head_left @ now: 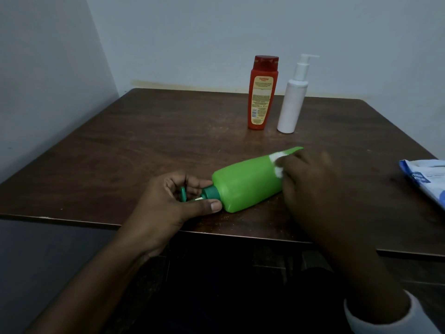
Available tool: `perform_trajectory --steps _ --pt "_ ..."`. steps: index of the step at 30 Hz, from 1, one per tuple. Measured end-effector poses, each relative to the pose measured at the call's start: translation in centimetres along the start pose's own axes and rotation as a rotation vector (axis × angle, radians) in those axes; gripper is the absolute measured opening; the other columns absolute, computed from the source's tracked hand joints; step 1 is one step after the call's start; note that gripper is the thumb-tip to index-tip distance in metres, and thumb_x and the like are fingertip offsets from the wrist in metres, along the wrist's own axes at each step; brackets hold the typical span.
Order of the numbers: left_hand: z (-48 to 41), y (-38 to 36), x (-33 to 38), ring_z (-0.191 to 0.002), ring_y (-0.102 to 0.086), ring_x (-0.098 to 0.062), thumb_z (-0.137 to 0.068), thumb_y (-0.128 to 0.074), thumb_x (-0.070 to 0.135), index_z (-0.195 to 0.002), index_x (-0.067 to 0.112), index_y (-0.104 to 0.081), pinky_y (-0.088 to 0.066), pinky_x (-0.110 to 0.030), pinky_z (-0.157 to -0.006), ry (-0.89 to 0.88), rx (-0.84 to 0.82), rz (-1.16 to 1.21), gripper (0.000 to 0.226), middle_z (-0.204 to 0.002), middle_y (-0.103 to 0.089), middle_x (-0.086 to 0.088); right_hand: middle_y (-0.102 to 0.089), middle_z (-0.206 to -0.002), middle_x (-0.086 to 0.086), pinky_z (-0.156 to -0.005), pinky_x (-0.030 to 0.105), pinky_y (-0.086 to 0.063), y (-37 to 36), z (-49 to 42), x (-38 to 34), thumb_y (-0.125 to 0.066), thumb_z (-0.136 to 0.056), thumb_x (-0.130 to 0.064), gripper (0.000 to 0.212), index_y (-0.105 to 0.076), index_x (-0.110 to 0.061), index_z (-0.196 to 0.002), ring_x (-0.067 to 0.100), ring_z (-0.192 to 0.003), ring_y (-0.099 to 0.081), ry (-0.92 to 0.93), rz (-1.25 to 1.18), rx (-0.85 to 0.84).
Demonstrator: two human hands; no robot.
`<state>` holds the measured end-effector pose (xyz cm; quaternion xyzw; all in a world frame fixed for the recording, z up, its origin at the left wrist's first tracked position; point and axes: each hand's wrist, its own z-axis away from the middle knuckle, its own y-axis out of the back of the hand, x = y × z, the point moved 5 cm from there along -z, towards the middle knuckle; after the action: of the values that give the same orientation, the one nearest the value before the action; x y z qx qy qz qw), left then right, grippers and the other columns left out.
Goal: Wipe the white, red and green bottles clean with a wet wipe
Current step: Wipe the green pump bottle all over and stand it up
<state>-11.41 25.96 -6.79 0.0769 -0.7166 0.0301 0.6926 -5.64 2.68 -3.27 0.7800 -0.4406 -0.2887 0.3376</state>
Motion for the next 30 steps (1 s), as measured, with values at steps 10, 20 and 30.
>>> perform_trajectory --steps 10,20,30 --pt "0.1 -0.3 0.2 -0.085 -0.069 -0.025 -0.04 -0.093 0.023 -0.083 0.018 -0.08 -0.055 -0.046 -0.087 -0.014 -0.001 -0.017 0.046 -0.101 -0.074 -0.026 -0.069 -0.103 0.004 -0.076 0.043 -0.048 0.3 -0.4 0.8 -0.05 -0.084 -0.017 0.03 -0.071 -0.022 -0.104 0.03 -0.088 -0.059 0.079 -0.066 -0.079" --pt "0.4 -0.7 0.7 -0.082 -0.07 -0.021 -0.045 -0.09 0.014 -0.071 0.025 -0.078 -0.056 -0.042 -0.083 -0.029 -0.025 -0.018 0.031 -0.1 -0.076 -0.021 -0.068 -0.107 0.008 -0.078 0.042 -0.047 0.1 0.6 -2.6 -0.052 -0.078 -0.008 0.036 -0.07 -0.014 -0.108 0.031 -0.089 -0.058 0.123 -0.125 -0.075" --pt "-0.1 -0.5 -0.1 -0.074 -0.072 -0.018 -0.05 -0.087 0.004 -0.084 0.008 -0.077 -0.061 -0.023 -0.066 -0.011 -0.024 0.053 0.036 -0.085 -0.076 -0.012 -0.067 -0.101 0.008 -0.075 0.041 -0.048 0.8 -0.3 4.1 -0.058 -0.082 -0.005 0.025 -0.069 -0.018 -0.101 0.032 -0.087 -0.058 -0.044 -0.092 -0.039"
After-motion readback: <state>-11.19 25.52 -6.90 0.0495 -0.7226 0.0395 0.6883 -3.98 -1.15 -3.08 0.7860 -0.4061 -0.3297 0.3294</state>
